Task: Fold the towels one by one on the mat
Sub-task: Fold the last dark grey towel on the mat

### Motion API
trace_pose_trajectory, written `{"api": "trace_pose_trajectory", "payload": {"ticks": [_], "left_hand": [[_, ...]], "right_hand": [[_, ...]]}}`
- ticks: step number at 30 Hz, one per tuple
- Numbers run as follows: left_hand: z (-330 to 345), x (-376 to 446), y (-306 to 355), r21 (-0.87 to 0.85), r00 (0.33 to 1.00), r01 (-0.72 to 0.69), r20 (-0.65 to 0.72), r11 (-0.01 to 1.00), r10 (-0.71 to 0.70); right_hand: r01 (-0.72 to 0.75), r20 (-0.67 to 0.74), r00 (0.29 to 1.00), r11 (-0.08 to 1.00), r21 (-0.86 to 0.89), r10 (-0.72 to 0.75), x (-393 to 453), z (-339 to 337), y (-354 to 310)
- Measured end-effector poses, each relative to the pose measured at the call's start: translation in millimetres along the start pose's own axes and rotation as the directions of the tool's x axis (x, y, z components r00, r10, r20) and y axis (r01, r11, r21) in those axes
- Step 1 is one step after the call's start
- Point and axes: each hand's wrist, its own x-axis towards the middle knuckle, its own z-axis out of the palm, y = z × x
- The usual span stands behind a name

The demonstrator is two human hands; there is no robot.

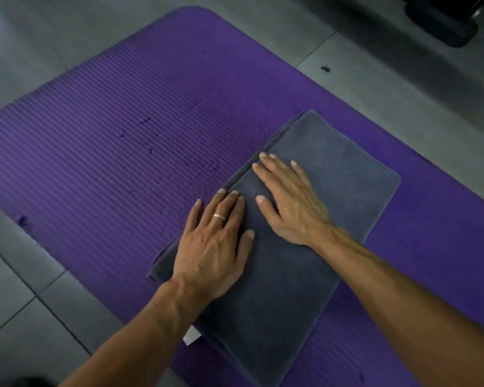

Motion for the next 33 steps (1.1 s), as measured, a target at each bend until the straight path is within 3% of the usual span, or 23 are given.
{"api": "trace_pose_trajectory", "payload": {"ticks": [4,7,10,13,15,17,19,21,24,26,29,31,33], "left_hand": [[14,-1,-5,0.123,0.998,0.026,0.048,0.992,-0.032],[12,1,-4,0.146,0.997,0.034,0.059,0.989,-0.043],[10,1,-2,0.179,0.997,0.046,0.059,0.983,-0.057],[6,5,12,0.251,1.000,-0.009,-0.007,0.968,0.011],[9,7,32,0.192,0.994,-0.078,-0.056,0.978,0.090],[19,3,54,0.094,0.993,-0.104,-0.040,0.990,0.108],[32,-1,65,0.107,0.996,-0.081,0.032,0.991,0.078],[40,-1,65,0.193,0.996,-0.073,0.059,0.978,0.062],[41,0,63,0.222,0.996,-0.082,0.057,0.972,0.071],[40,1,63,0.219,0.996,-0.077,0.064,0.973,0.064],[41,1,64,0.236,0.996,-0.068,0.066,0.969,0.054],[43,1,63,0.251,0.996,-0.075,0.062,0.965,0.061],[44,0,64,0.257,0.996,-0.073,0.060,0.963,0.060]], "right_hand": [[0.043,0.155,0.988,0.981,-0.187,-0.014,35,-12,45],[-0.107,0.186,0.970,0.960,-0.258,0.158,65,-23,74],[-0.237,0.177,0.946,0.951,-0.197,0.272,80,-29,67],[-0.176,0.029,0.984,0.983,-0.052,0.178,51,-32,37],[-0.114,-0.037,0.993,0.994,0.005,0.114,11,-26,25],[-0.041,0.027,0.999,0.997,-0.066,0.042,-24,-19,32],[-0.036,0.115,0.992,0.986,-0.163,0.056,-42,-21,61],[-0.156,0.106,0.978,0.966,-0.205,0.181,-38,-29,99],[-0.412,0.072,0.896,0.881,-0.233,0.438,-23,-43,136],[-0.459,-0.009,0.883,0.858,-0.229,0.469,-19,-48,132],[-0.255,-0.090,0.965,0.961,-0.111,0.246,-45,-42,91],[-0.005,0.052,0.999,0.992,-0.126,0.011,-82,-31,74],[0.025,0.205,0.979,0.978,-0.207,0.018,-109,-30,90]]}}
